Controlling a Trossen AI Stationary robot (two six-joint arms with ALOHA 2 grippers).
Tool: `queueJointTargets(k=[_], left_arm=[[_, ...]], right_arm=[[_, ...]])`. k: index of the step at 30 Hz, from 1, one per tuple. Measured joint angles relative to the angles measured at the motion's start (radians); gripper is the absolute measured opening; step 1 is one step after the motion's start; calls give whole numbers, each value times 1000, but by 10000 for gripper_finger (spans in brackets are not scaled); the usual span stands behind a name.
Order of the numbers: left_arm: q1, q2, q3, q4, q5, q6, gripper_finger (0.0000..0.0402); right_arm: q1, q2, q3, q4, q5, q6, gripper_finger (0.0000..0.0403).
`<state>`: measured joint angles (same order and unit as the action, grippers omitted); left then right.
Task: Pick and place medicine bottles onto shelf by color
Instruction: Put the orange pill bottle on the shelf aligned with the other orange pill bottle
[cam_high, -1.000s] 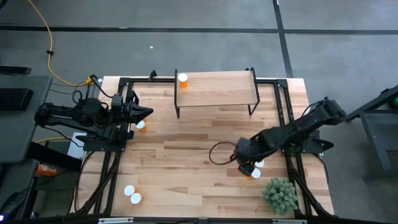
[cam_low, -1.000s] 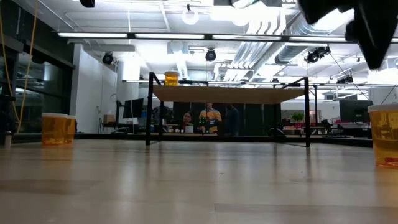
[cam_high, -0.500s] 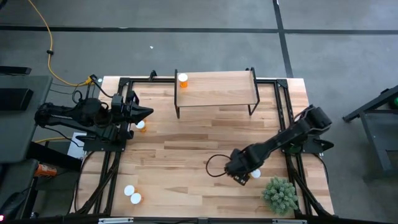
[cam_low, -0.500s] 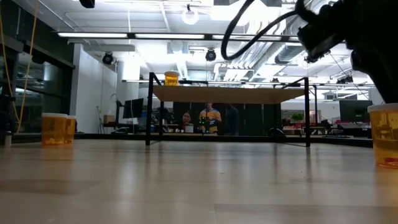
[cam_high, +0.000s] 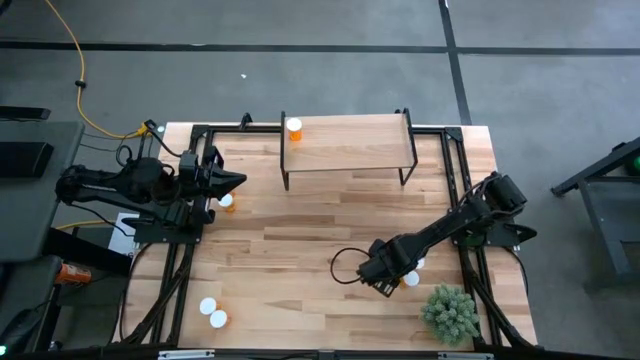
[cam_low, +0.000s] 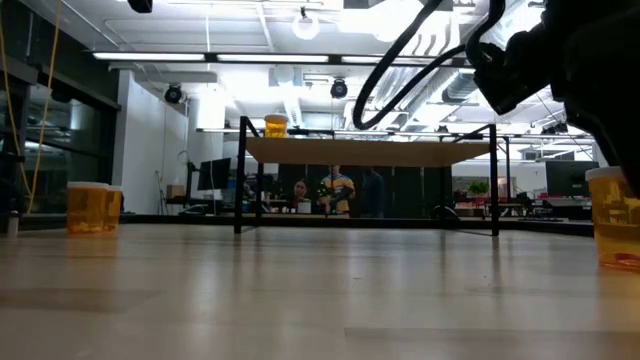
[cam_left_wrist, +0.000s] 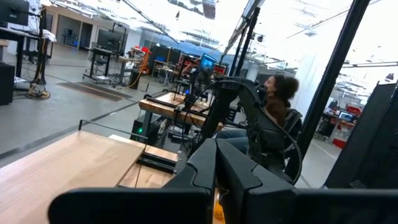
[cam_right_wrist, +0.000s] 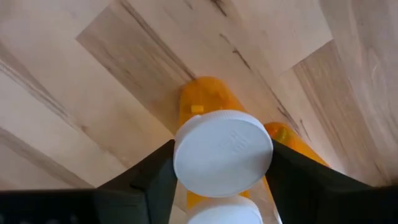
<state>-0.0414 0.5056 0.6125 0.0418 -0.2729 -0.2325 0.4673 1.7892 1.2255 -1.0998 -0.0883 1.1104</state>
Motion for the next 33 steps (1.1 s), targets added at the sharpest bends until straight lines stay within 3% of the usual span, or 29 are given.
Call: queueJointTargets(k=[7,12,23,28,33], left_arm=[[0,0,0,0,-1,0,0],[0,0,0,1,-3,0,1],[0,0,0,-2,0,0,1],[0,18,1,-37,-18,-5,1],[1,70,1,-37,-130,-72,0]], right_arm=[[-3,0,24,-43,9,-59,199],[-28,-32,144,-170,105,-194,202],[-274,-21,673,-253,343,-625,203],[-410,64,889,-265,364,-727,203],[-503,207,1128,-335,348,-791,204]])
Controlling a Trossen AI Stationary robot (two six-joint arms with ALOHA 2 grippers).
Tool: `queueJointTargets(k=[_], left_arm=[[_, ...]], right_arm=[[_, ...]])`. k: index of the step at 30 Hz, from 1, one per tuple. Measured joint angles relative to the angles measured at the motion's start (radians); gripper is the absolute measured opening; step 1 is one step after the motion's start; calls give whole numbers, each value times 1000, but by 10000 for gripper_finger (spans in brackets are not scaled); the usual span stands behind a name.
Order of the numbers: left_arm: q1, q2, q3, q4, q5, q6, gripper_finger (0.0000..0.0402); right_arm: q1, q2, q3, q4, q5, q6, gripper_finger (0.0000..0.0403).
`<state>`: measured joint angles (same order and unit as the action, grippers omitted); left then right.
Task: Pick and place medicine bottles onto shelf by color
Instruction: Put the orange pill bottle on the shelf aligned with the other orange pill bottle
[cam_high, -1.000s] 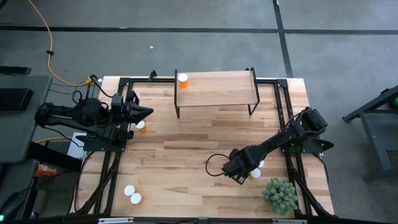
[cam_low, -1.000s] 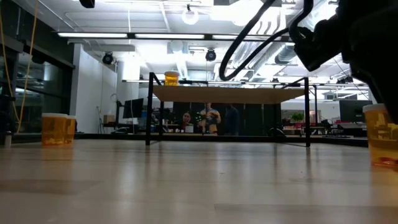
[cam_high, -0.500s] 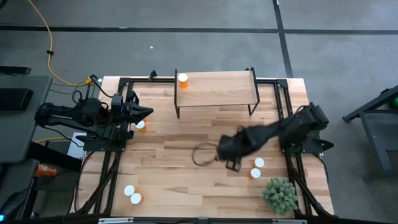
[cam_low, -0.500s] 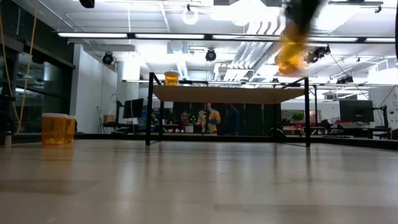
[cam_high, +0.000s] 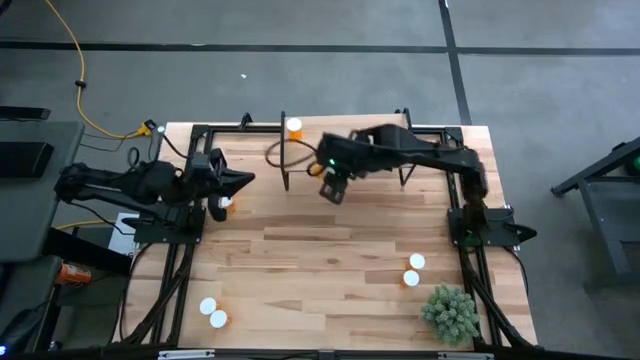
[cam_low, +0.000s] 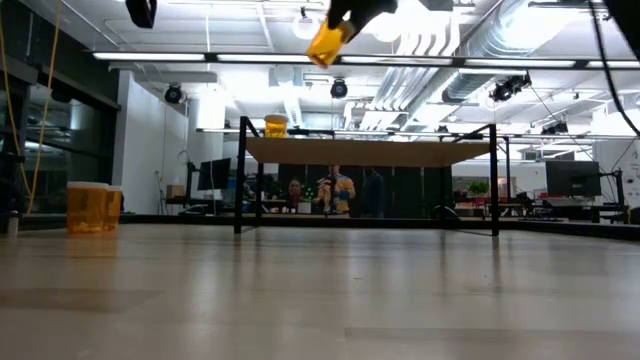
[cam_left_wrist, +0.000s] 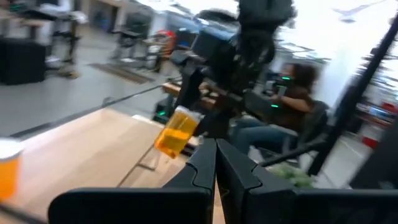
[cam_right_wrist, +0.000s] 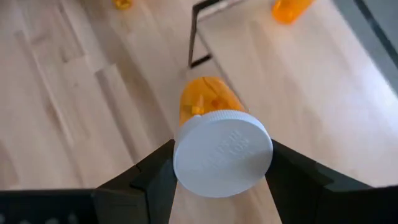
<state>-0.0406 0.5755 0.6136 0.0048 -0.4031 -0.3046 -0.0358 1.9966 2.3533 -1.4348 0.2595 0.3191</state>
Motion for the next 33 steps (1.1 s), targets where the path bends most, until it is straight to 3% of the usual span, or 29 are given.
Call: queueJointTargets(k=[3,6,18,26,33], left_arm=[[18,52,0,1,-87,-61,0],[64,119,8,-2,-101,-141,0],[296,422,131,0,229,-156,0],[351,490,140,2,319,-156,0],[352,493,140,-8,305,-156,0]], right_arm=[[-29,11,-60,84,-43,-37,204],[-51,13,-117,131,-100,-40,204],[-55,20,-143,251,-120,-105,204],[-58,20,-143,323,-110,-130,204],[-70,19,-144,386,-111,-145,204]])
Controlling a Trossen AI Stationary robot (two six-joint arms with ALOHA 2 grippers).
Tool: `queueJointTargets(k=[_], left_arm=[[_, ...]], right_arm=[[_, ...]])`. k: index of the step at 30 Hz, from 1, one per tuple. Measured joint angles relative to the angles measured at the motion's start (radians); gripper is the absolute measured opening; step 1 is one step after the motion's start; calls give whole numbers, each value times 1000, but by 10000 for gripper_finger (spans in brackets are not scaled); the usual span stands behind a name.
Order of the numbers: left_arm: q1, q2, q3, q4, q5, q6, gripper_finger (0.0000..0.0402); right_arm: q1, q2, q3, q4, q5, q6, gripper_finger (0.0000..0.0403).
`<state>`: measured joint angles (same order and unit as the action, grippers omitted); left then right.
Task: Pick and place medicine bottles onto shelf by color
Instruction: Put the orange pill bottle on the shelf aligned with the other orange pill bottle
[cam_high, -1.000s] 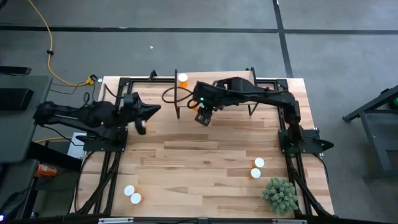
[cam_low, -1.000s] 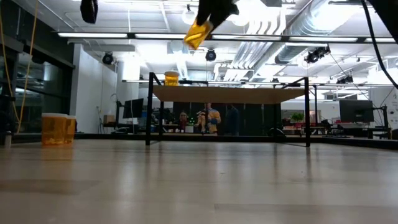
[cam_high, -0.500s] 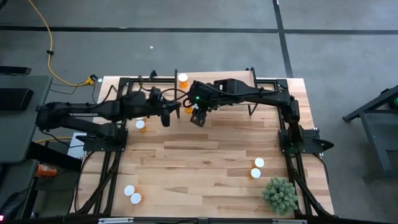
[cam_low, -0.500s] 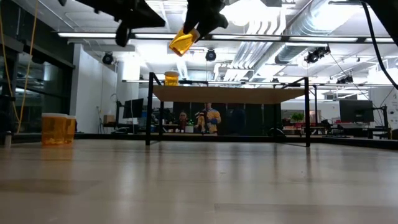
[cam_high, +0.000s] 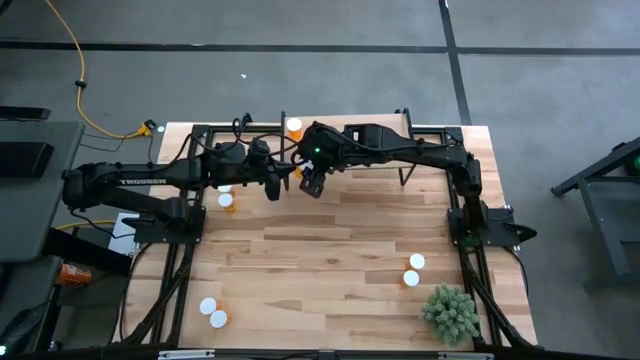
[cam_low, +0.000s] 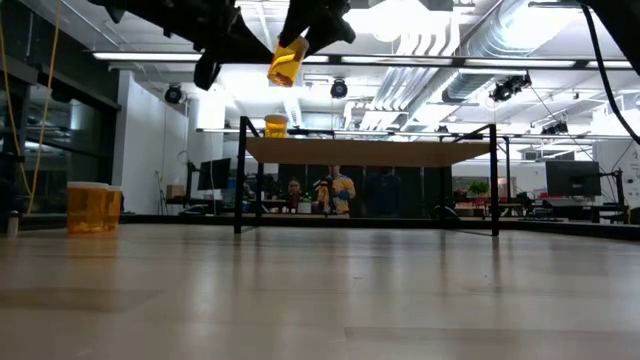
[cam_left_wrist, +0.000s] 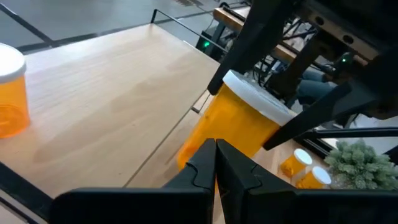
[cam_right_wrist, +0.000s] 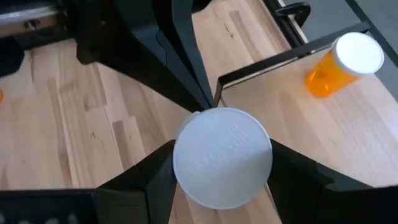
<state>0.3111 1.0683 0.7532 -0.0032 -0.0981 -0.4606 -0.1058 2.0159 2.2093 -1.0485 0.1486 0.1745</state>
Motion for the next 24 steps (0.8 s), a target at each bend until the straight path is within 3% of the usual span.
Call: queueJointTargets(k=[7,13,18,24], left_arm=[[20,-50,0,-120,-13,50,0],[65,-226,16,-299,-31,49,0],[66,-370,20,-318,-76,63,0],[66,-449,20,-323,-123,26,0]], right_arm=[[-34,0,0,84,3,-19,204],[-73,18,2,154,62,-23,204],[-98,97,1,205,109,-32,204],[-121,176,1,224,157,-12,204]])
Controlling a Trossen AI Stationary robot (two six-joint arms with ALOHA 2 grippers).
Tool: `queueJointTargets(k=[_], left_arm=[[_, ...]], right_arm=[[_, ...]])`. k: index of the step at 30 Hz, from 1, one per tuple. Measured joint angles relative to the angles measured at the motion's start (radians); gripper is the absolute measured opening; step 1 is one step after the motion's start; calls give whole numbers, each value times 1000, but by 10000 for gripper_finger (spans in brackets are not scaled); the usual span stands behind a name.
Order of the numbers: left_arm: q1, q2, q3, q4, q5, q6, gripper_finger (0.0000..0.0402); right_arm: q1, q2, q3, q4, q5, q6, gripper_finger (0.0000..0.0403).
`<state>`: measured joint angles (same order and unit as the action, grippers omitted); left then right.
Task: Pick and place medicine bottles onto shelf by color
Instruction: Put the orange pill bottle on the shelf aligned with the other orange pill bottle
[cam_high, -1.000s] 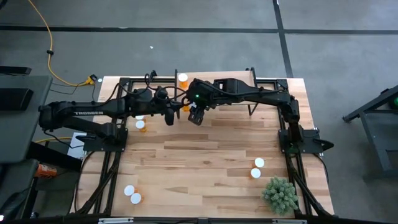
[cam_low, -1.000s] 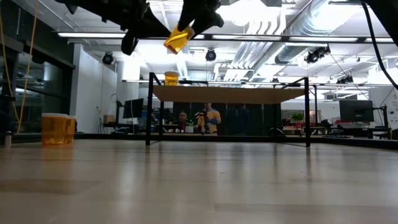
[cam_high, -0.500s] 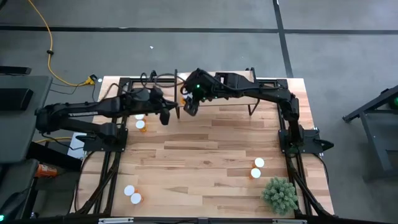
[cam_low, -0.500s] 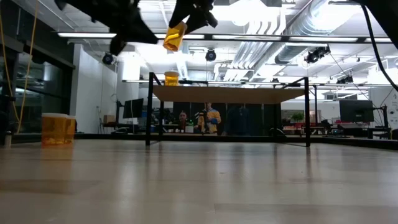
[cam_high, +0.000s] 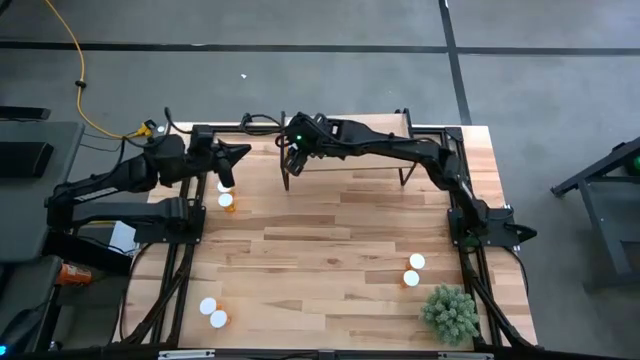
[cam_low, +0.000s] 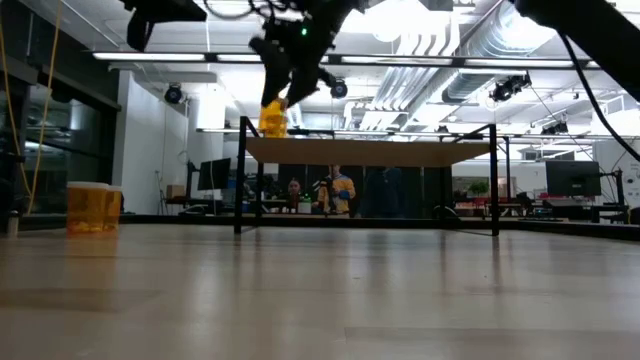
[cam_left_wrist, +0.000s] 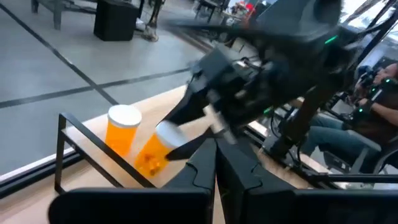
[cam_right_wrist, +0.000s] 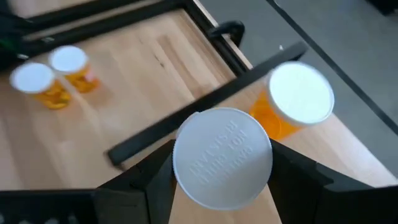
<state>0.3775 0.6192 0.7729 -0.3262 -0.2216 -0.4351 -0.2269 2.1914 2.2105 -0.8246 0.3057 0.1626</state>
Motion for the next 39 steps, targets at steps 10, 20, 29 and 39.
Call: queueJointTargets(k=[10,20,29,39], left_arm=[[0,13,0,0,1,-7,0],[0,29,-1,0,5,-8,0],[0,29,-1,1,5,-8,0],[0,29,-1,1,5,-8,0]], right_arm=[[-9,22,0,-5,36,13,205],[-9,23,0,-5,24,12,222],[-9,24,0,-3,23,13,261],[-9,18,0,-29,12,-15,277]])
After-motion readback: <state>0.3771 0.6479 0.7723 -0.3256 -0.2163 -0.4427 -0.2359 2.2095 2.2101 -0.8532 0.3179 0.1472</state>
